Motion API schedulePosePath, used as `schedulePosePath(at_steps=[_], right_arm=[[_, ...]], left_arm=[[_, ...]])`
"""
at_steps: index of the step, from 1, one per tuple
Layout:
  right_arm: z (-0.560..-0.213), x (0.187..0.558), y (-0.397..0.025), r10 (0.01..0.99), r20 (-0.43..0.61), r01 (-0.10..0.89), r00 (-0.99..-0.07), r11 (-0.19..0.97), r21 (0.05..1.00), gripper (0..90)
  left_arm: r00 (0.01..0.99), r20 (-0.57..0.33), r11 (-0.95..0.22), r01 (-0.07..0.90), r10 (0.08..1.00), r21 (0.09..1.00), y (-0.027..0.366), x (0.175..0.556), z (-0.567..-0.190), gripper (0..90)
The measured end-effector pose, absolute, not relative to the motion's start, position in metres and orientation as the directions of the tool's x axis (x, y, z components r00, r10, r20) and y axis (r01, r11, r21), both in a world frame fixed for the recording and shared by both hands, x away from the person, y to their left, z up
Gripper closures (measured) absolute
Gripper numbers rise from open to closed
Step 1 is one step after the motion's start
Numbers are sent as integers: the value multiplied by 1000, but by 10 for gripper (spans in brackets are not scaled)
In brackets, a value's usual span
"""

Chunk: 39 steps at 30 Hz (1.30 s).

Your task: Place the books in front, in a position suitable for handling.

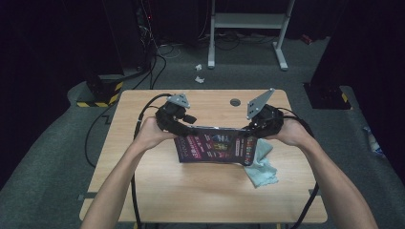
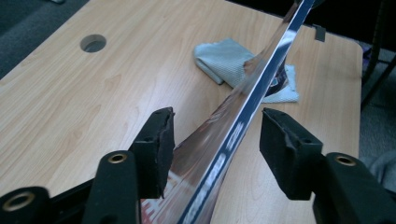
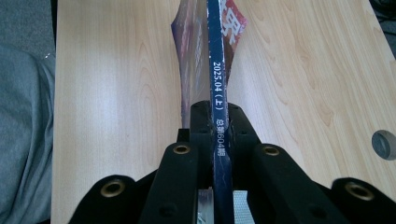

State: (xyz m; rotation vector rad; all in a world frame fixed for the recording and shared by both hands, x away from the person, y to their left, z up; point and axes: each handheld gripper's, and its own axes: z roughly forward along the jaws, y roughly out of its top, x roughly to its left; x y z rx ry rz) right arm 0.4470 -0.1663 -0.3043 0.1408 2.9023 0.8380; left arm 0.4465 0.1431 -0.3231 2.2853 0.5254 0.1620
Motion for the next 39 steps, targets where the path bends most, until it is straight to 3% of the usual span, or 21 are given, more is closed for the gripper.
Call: schedulePosePath(at_steps=[17,39], right_arm=[[-302,448,-176,152,-71,86,-986,823,562,841],[-301,443,-189,155,-35,101,-987,783,613,841]], left_arm=[[853,-164,-428,404,495,808,195,442,-363,367],[810,-313,-315,503,495,805,197,447,-435,324]])
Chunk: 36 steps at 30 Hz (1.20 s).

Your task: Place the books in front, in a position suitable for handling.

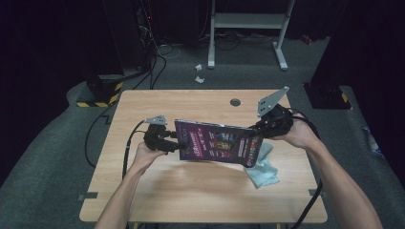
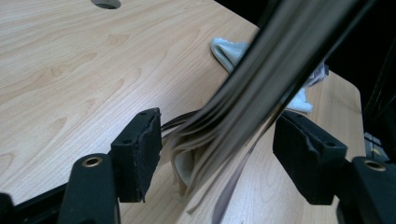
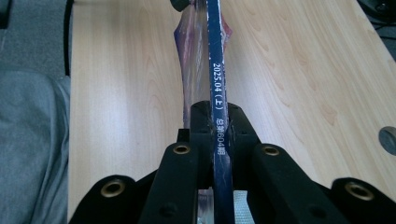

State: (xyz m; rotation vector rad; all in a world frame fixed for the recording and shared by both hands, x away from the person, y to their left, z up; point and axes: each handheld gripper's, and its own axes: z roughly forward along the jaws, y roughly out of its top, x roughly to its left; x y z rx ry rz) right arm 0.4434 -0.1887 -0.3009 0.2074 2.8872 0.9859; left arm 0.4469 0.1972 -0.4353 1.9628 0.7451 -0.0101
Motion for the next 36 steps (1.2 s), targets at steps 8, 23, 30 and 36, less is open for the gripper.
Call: schedulePosePath(at_steps=[8,23,30,36], right_arm=[[-303,443,-187,131,-6,99,-991,779,619,841],[-306,445,-187,125,13,105,-992,772,627,841],[-309,450,-193,146,30,132,-989,763,633,840],[-315,454,-202,172,44,157,-984,728,667,837]], left_arm=[[829,-296,-290,465,474,837,197,448,-436,262],[885,-102,-453,327,454,829,181,437,-425,360],[910,-70,-514,293,409,806,171,432,-415,554],[916,-122,-517,321,381,793,171,433,-394,702]])
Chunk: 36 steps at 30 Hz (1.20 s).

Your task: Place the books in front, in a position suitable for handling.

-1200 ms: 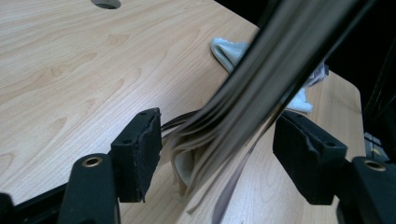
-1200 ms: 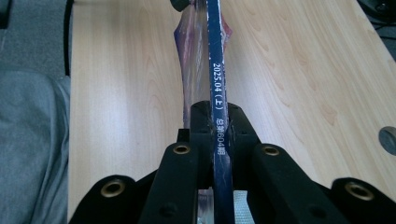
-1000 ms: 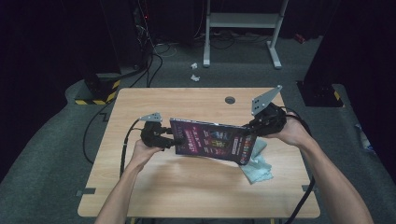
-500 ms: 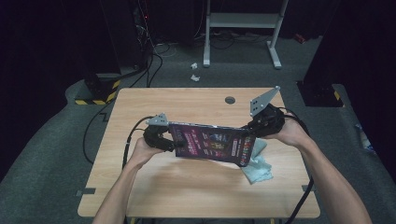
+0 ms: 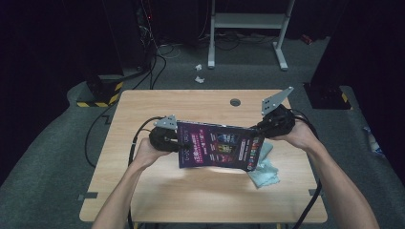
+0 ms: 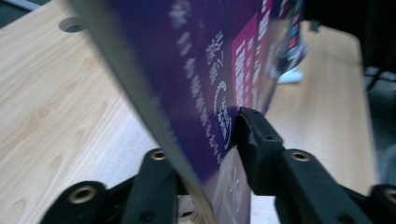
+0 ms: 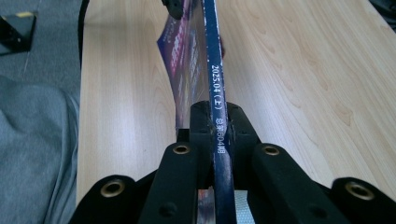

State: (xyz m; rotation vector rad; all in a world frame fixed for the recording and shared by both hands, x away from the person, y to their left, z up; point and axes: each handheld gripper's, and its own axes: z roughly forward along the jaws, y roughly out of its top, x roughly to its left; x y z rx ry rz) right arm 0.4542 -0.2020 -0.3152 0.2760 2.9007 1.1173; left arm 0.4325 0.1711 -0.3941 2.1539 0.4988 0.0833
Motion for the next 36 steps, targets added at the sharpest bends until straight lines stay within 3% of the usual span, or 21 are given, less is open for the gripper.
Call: schedulePosePath(at_steps=[15,36], right_arm=[[-338,458,-209,176,64,170,-982,690,704,830],[-341,453,-217,207,61,189,-976,681,708,824]], left_arm=[[909,-208,-505,378,361,776,179,440,-369,798],[917,-198,-448,347,346,824,177,441,-331,826]])
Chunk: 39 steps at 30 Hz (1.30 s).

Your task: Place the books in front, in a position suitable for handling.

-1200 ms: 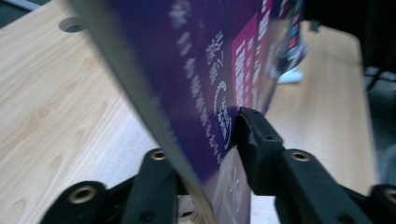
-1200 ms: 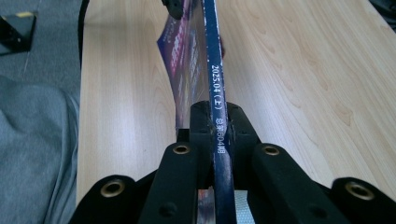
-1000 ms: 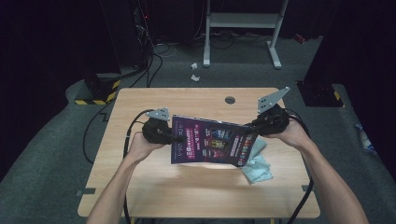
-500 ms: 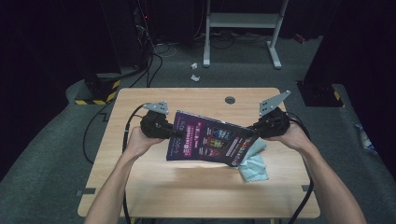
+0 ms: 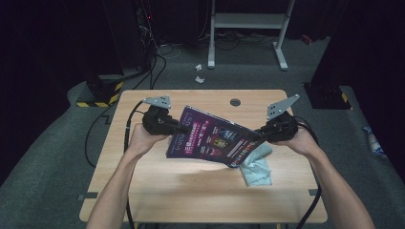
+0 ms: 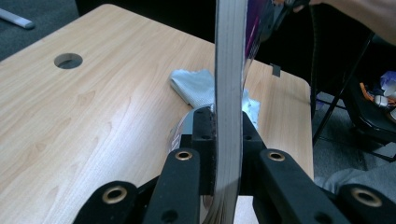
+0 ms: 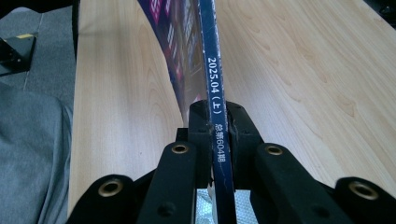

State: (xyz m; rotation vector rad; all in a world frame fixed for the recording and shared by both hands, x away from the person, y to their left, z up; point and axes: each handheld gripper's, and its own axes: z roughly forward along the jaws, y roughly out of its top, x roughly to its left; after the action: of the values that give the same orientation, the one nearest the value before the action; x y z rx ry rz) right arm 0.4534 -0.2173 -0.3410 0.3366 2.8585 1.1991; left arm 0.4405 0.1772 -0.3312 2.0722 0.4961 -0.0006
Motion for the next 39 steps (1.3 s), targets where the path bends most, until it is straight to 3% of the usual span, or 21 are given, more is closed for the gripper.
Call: schedulePosePath(at_steps=[28,39], right_arm=[[-378,456,-180,189,67,183,-980,713,676,830],[-393,457,-157,187,55,175,-981,719,673,828]], left_arm=[[900,-205,-411,366,385,835,193,438,-313,833],[890,-170,-430,363,423,827,201,435,-303,834]])
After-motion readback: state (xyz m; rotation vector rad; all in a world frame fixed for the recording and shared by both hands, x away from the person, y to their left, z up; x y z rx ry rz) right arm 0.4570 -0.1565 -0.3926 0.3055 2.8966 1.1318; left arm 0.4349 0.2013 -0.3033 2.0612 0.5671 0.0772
